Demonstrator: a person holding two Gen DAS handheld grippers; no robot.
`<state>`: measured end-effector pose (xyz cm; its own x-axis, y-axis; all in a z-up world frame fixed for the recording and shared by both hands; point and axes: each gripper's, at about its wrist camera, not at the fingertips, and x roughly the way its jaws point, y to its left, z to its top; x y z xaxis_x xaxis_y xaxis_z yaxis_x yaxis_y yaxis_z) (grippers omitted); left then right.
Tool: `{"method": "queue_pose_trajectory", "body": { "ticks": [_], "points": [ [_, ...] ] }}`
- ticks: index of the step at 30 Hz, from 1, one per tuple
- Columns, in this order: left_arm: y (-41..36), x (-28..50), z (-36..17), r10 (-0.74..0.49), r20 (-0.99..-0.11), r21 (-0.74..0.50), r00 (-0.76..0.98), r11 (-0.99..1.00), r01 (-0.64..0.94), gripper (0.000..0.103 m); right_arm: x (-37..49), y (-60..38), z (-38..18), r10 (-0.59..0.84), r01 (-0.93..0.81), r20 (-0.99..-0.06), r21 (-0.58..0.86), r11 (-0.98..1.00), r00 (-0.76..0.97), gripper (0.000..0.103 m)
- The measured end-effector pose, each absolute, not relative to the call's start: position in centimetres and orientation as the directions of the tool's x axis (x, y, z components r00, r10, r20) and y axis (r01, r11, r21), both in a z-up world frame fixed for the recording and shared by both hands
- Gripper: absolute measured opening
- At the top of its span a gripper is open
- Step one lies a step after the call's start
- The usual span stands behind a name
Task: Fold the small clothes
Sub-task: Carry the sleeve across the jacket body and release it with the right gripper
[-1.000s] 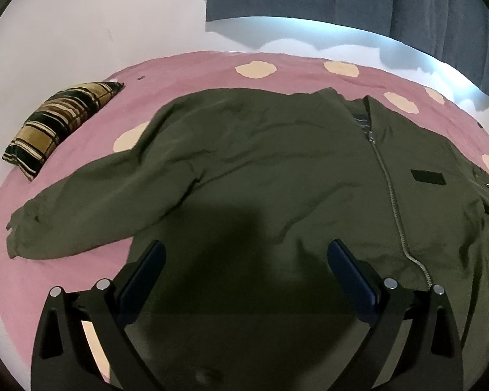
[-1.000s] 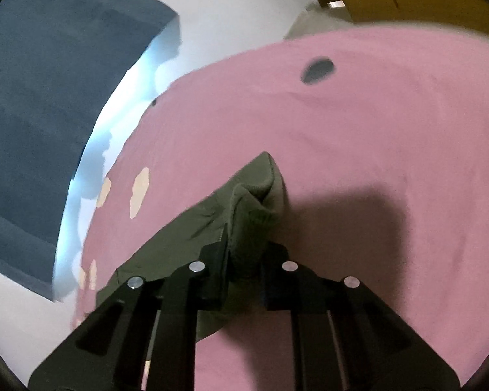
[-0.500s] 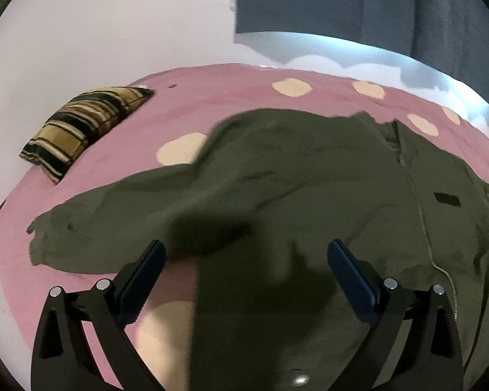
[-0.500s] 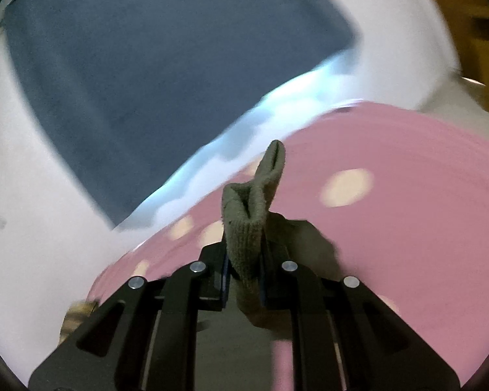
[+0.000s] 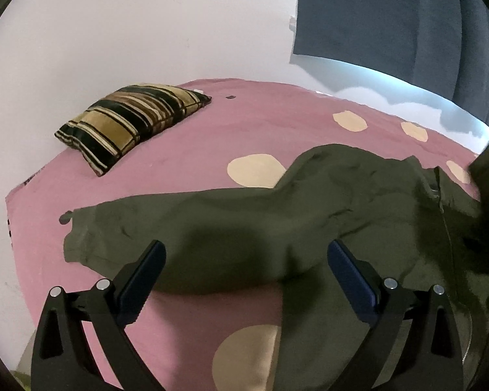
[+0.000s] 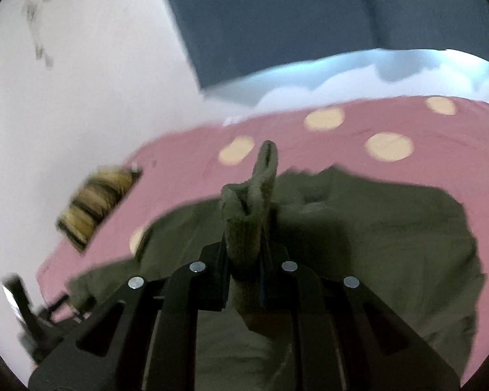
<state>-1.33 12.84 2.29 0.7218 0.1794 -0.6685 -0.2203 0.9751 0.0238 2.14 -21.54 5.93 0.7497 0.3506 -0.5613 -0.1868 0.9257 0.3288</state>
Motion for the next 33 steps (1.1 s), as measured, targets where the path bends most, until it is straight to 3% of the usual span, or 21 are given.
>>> {"method": "queue_pose_trajectory", "body": {
  "ticks": [5,8,9,10,13,17,19,22,25,29,33],
  "points": [
    [12.8,-1.3,1.9,0.158,-0.677,0.011,0.719,0.979,-0.204,0.099,4.2,-15.2,0.3,0.342,-0.239,-0.689,0.245,0.94,0.639,0.015],
    [12.4,-1.3,1.6,0.143,-0.684,0.008,0.716,0.982,-0.188,0.099,5.0,-13.1,-2.8,0.355,-0.247,-0.745,0.258,0.934,0.565,0.03],
    [12.2,-1.3,1.4,0.136,-0.691,0.008,0.71,0.983,-0.181,0.099,5.3,-12.9,-3.7,0.39,-0.262,-0.76,0.293,0.92,0.519,0.043],
    [12.1,-1.2,1.3,0.132,-0.694,0.007,0.707,0.984,-0.177,0.099,5.2,-12.9,-4.4,0.426,-0.271,-0.765,0.332,0.903,0.483,0.047],
    [11.8,-1.2,0.8,0.118,-0.706,0.0,0.698,0.986,-0.166,0.099,4.2,-13.9,-4.4,0.488,-0.305,-0.75,0.385,0.871,0.446,0.05],
    [11.3,-1.2,0.4,0.101,-0.711,-0.007,0.696,0.989,-0.151,0.099,1.8,-20.8,-1.8,0.603,-0.282,-0.635,0.539,0.794,0.484,0.058],
    [10.9,-1.1,0.2,0.091,-0.714,-0.01,0.694,0.99,-0.14,0.099,0.2,-25.4,-0.4,0.575,-0.242,-0.596,0.546,0.802,0.561,0.062],
    [10.3,-1.1,-0.3,0.072,-0.724,-0.02,0.686,0.992,-0.124,0.099,-2.4,-34.2,0.1,0.415,-0.08,-0.579,0.514,0.854,0.702,0.064],
    [9.6,-1.1,-0.7,0.055,-0.729,-0.031,0.682,0.993,-0.113,0.099,-3.7,-41.9,-1.7,0.192,0.173,-0.653,0.452,0.875,0.733,0.064],
    [8.8,-1.1,-1.0,0.056,-0.737,-0.016,0.674,0.995,-0.101,0.099,-3.4,-46.2,-5.9,0.255,0.24,-0.701,0.525,0.816,0.666,0.062],
    [8.2,-1.1,-1.2,0.054,-0.742,-0.011,0.668,0.996,-0.093,0.099,-2.9,-45.3,-8.1,0.321,0.193,-0.731,0.524,0.83,0.602,0.025]
  ]
}}
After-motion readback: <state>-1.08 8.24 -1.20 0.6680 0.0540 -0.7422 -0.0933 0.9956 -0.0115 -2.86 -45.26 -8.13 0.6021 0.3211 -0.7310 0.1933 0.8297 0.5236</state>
